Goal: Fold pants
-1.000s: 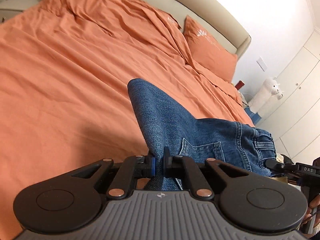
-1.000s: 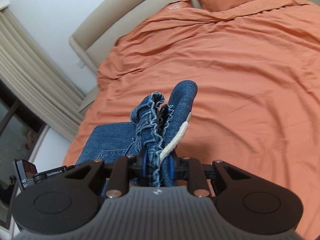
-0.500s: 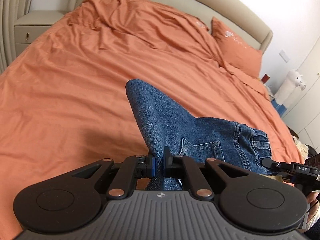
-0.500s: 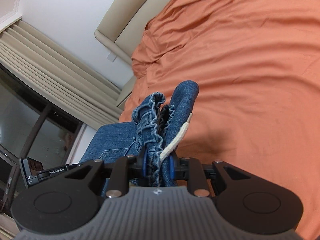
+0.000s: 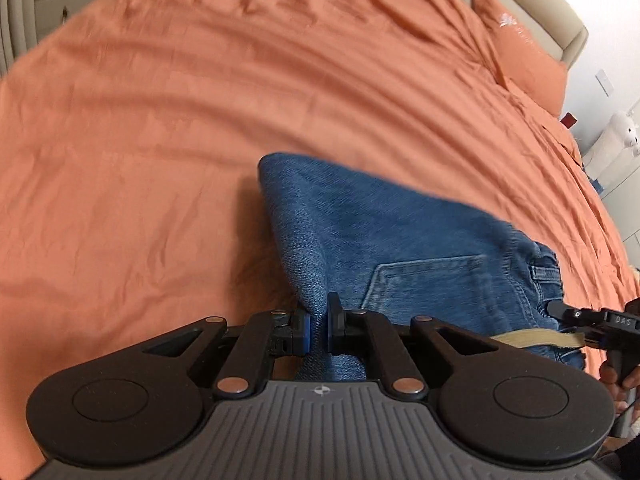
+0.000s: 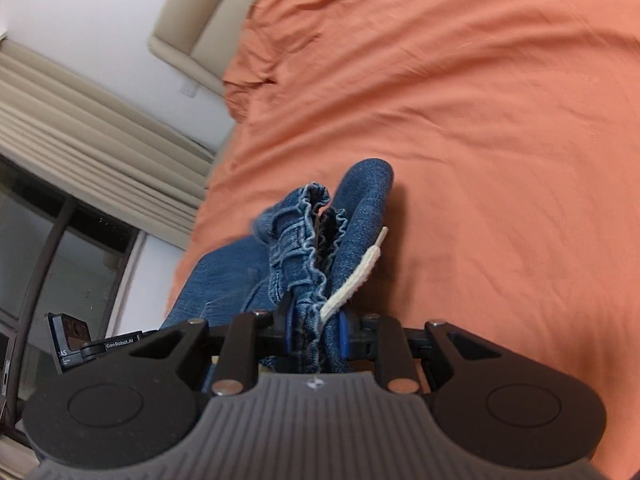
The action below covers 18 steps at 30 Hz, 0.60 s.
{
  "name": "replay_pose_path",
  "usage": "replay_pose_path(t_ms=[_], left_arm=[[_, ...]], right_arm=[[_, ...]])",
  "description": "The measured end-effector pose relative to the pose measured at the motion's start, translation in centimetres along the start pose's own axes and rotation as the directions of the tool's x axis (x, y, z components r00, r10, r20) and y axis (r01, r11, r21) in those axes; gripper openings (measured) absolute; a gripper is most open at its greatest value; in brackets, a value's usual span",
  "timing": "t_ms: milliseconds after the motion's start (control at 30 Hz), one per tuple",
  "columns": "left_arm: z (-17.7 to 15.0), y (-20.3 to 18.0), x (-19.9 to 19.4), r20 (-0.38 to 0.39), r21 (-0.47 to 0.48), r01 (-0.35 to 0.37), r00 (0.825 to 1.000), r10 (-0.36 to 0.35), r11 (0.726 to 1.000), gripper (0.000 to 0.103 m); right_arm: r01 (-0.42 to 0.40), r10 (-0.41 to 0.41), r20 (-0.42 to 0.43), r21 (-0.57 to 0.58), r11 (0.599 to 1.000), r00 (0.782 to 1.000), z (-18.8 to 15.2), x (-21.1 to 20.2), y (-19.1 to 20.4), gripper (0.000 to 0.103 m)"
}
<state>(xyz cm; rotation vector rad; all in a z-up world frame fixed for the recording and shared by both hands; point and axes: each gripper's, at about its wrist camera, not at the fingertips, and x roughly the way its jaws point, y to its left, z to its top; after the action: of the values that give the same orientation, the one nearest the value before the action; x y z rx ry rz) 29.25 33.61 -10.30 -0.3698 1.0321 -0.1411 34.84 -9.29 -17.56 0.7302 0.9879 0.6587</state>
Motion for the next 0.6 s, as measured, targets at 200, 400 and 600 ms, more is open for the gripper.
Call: replay_pose_path(t_ms=[200, 400, 600], left_arm=[[-0.8, 1.3, 1.5, -0.084, 0.039, -0.036, 0.996, 0.039, 0.999, 0.017], [-0.9, 1.3, -0.9, -0.107, 0.049, -0.12, 0.986, 0.125, 0.992, 0.026], [-1.8, -0.7, -4.8, -0.079, 0.172, -0.299, 0.946, 0.315, 0.939, 0.023]], right_arm=[[0.046, -0.046, -0.021, -0.008, 0.999, 0.999, -0.6, 1.6, -2.0, 0.019], [0.109, -0.111, -0.03, -0.05, 0.993, 0.993, -0.1, 1.3, -0.9, 0.034], [0.27, -0.267, 0.042, -0.188, 0.944, 0.963, -0.2, -1.6, 1.9, 0.041]])
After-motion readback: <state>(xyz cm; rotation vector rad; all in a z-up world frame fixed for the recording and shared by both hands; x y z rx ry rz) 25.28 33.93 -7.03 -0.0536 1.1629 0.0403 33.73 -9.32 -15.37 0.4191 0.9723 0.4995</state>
